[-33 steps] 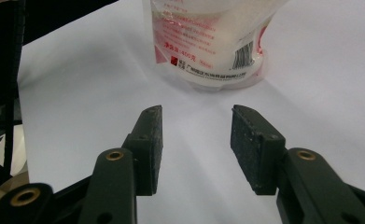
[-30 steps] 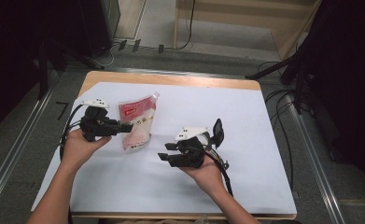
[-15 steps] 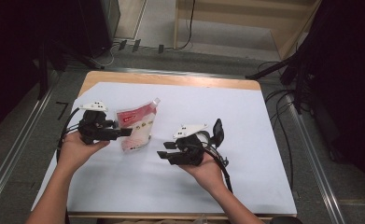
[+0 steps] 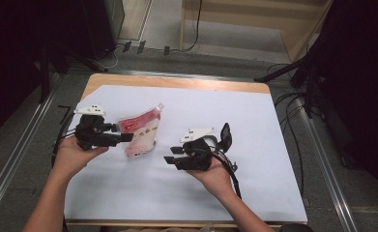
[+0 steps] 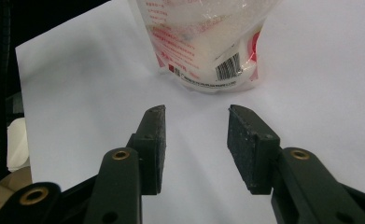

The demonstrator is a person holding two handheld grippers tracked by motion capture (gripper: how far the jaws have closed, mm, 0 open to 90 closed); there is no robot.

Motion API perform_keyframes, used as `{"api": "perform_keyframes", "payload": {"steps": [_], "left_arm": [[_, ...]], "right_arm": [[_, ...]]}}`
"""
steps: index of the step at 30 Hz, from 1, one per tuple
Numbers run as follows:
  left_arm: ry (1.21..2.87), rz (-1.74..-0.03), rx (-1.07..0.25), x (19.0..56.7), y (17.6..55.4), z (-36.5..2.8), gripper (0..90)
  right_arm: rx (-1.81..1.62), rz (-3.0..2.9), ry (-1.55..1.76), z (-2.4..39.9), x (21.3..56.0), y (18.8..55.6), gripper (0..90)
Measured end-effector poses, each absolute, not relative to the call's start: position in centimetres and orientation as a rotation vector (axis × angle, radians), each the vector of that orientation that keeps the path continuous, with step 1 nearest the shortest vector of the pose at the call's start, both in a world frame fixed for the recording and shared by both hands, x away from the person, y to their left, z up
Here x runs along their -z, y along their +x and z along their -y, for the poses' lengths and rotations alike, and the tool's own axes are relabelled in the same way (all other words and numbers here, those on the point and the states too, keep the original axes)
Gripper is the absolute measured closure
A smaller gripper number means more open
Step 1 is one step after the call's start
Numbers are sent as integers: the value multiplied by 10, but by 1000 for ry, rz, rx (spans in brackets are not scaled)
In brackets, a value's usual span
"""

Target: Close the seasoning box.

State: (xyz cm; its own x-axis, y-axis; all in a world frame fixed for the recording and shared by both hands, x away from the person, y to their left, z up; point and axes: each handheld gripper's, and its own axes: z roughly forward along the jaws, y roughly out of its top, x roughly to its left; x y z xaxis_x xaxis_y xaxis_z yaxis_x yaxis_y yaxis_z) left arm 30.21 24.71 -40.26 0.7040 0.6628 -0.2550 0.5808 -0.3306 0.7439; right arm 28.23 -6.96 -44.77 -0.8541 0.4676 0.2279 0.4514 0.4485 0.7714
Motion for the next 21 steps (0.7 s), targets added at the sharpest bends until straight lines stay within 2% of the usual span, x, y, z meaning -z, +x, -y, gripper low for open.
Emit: {"api": "perform_keyframes", "payload": {"steps": [10,21], "left_arm": [[2094,-929,-116,399,295,-262,412],[2090,-963,-105,395,285,-284,427]], "right_arm": [[-1408,-2653,842,72,445,283,576],[-1426,-2638,853,80,434,281,582]]}}
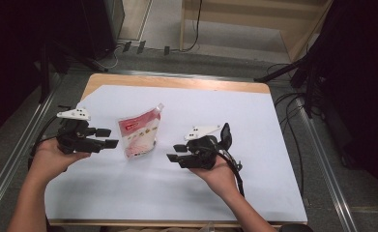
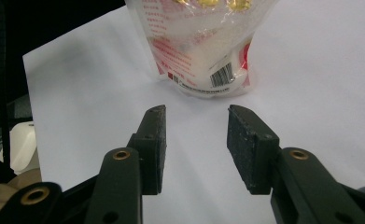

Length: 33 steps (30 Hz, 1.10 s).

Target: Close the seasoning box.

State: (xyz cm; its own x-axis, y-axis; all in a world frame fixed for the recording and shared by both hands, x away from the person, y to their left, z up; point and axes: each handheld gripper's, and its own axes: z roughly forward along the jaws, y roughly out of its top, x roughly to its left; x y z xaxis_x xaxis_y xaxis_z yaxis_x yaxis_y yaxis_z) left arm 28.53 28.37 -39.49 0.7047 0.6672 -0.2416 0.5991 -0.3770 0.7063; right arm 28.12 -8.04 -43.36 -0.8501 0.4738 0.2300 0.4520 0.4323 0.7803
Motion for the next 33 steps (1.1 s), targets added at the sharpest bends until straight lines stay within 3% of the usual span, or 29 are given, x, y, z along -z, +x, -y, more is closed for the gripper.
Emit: {"api": "perform_keyframes", "payload": {"steps": [18,33], "left_arm": [[2064,-1084,-168,407,292,-300,427],[2034,-1088,-190,412,296,-301,414]], "right_arm": [[-1413,-2649,876,96,420,287,644],[-1408,-2640,875,121,394,294,878]]}}
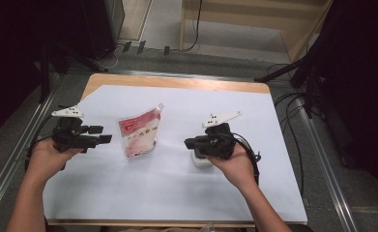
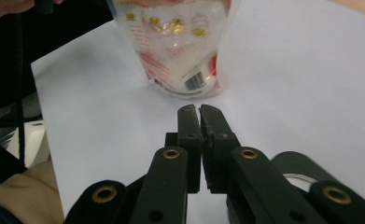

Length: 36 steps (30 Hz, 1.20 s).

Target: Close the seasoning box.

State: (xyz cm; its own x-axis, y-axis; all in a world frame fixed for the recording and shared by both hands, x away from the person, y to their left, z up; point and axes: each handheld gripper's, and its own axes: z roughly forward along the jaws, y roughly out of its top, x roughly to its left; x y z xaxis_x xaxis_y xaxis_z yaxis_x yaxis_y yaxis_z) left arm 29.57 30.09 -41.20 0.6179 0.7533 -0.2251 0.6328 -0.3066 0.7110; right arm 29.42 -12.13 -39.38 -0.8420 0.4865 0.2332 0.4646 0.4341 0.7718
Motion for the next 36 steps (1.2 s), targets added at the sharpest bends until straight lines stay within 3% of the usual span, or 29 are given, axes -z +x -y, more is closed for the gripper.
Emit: {"api": "perform_keyframes", "payload": {"steps": [36], "left_arm": [[2076,-1089,-176,421,301,-292,377]], "right_arm": [[-1395,-2439,1068,219,367,317,900]]}}
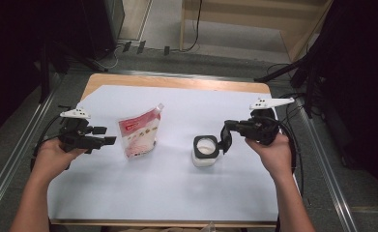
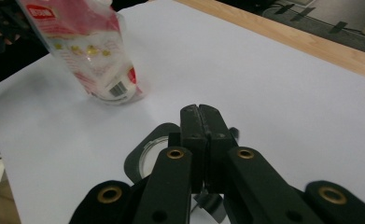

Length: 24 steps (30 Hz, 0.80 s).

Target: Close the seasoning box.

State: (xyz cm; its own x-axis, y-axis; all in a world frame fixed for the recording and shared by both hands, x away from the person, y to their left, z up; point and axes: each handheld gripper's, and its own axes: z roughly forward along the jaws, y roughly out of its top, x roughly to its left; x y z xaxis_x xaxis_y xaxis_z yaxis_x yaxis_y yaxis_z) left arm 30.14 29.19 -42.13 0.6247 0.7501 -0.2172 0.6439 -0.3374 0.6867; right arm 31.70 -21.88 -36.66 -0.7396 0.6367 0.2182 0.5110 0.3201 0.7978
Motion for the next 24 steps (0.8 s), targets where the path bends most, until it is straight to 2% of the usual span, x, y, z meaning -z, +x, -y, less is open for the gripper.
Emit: {"api": "perform_keyframes", "payload": {"steps": [17,24], "left_arm": [[2076,-1069,-165,421,303,-291,377],[2073,-1073,-171,420,302,-290,376]], "right_arm": [[-1349,-2391,1213,240,394,330,900],[-1337,-2436,1230,232,409,333,900]]}}
